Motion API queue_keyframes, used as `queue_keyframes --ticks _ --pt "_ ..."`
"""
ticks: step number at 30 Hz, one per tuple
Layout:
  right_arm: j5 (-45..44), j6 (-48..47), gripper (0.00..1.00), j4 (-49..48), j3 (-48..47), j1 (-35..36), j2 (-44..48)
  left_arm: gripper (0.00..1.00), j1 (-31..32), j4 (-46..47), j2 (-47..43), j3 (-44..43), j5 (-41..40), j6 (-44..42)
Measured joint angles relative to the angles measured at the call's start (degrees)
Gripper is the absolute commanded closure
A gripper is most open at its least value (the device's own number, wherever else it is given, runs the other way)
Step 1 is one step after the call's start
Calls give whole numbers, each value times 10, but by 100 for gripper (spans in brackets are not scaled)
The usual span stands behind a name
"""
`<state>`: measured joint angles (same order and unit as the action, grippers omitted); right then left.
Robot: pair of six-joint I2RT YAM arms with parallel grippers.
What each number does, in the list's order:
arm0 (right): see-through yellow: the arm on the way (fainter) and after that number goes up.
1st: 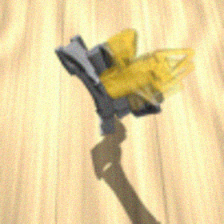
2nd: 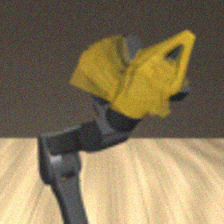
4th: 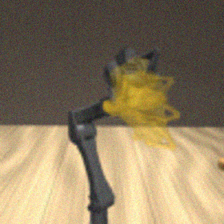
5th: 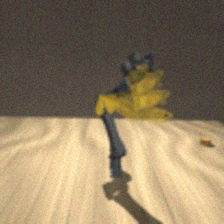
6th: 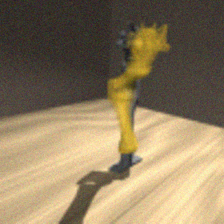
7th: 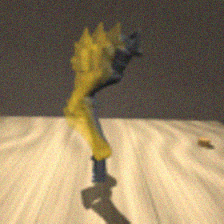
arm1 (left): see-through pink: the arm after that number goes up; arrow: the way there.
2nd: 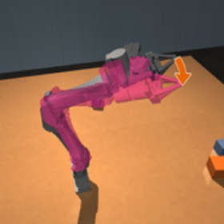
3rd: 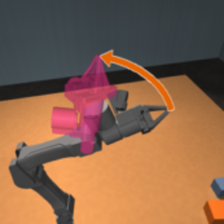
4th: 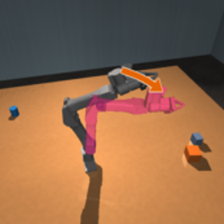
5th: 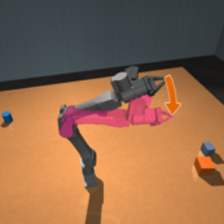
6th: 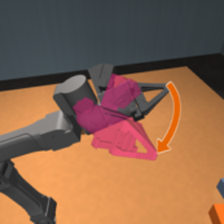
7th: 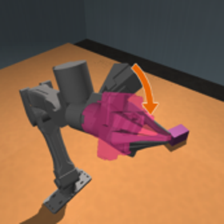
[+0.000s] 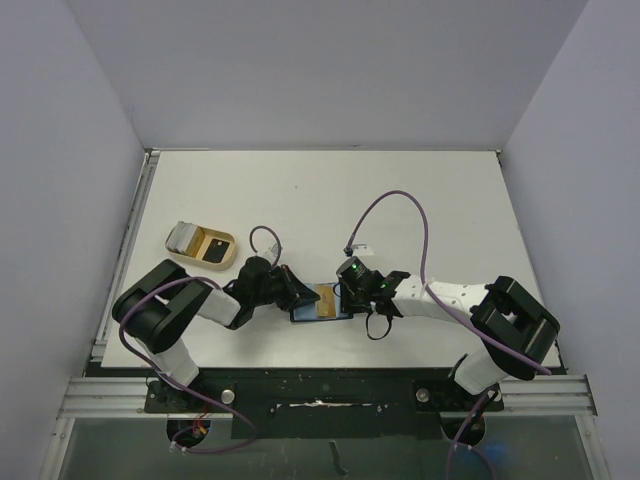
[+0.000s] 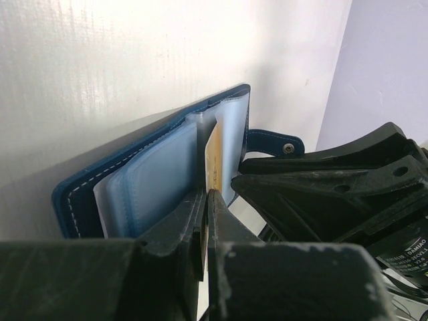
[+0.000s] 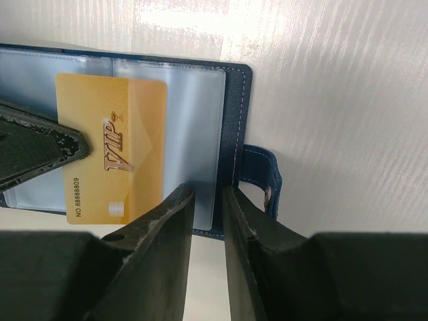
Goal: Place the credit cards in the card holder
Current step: Insert the credit card into the card holder.
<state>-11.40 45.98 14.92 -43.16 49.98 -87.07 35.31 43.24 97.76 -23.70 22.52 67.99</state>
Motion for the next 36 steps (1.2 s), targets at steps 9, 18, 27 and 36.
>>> queue_keyframes --ticks 9,18,27,36 --pt "0 1 74 -1 0 0 0 100 7 24 8 5 -12 7" --pt "0 2 74 -1 0 0 0 100 12 45 19 5 -19 10" --pt "0 2 74 -1 0 0 0 100 19 49 21 6 -33 18" --pt "0 2 73 1 0 0 2 86 34 49 21 5 -48 16"
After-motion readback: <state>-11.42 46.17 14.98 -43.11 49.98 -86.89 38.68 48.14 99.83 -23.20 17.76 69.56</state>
